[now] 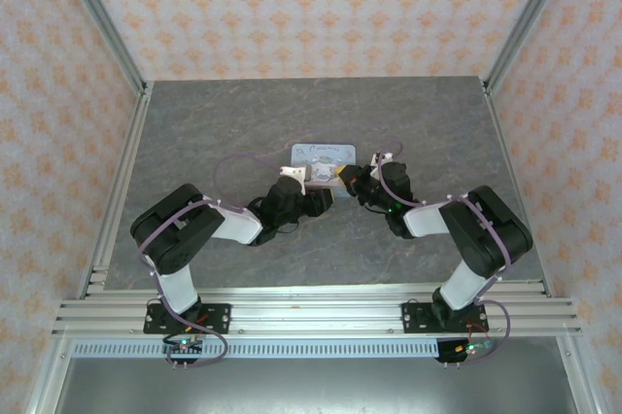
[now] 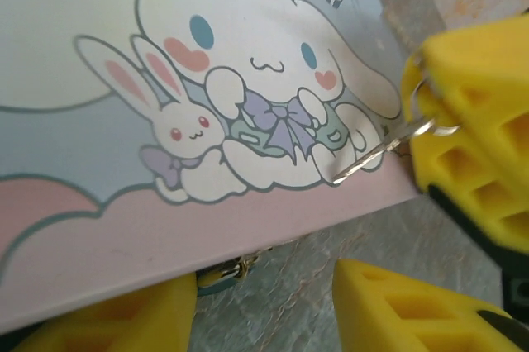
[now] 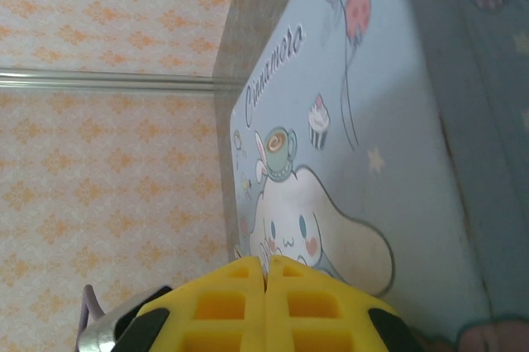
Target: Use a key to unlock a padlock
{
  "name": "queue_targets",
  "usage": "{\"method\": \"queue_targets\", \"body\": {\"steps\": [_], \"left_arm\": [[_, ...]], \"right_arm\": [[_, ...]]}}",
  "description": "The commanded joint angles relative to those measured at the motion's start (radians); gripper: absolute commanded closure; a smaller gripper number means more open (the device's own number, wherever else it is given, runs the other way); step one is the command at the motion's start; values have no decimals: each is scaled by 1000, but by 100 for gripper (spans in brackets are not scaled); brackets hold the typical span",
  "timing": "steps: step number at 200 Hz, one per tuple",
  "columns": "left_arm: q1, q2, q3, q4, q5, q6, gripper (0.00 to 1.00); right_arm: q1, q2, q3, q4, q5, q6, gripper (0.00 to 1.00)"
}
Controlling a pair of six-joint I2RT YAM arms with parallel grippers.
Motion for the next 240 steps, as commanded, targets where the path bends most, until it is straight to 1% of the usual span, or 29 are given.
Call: {"method": "queue_targets", "body": {"steps": [1,34,70,115,122,125,135,169,190,203,231,240], "left_arm": [[9,40,4,85,-1,-53,53],[7,57,7,24,-45,-31,53],[7,17,15,-103,-114,57,53],[7,20,76,-204,-123,167,53],[8,28,85,-207,-121,168,53],[8,31,88,-208,-121,193,53],[7,44,99,-207,-117,210,53],[1,88,135,-183,-106,235,53],[-10,116,172,-170,-81,240,53],[-13,157,189,-153,-65,228,53],[-13,188,202,-76,-15,179,53],[-13,191,201,-41,6,129,53]], "right_arm": [[-8,14,0,54,-9,6,100],[-7,20,-3,61,-3,11,100],[-10,21,-7,54,6,8,100],[-14,32,-8,55,7,11,100],[-15,32,-10,58,9,11,100],[-14,33,-10,58,8,11,100],[-15,34,-13,61,10,12,100],[-16,31,-18,60,17,15,100],[-20,33,-22,54,17,13,100],[-21,32,-24,52,19,13,100],[-23,31,-24,45,20,11,100],[-26,31,-24,41,19,10,100]]}}
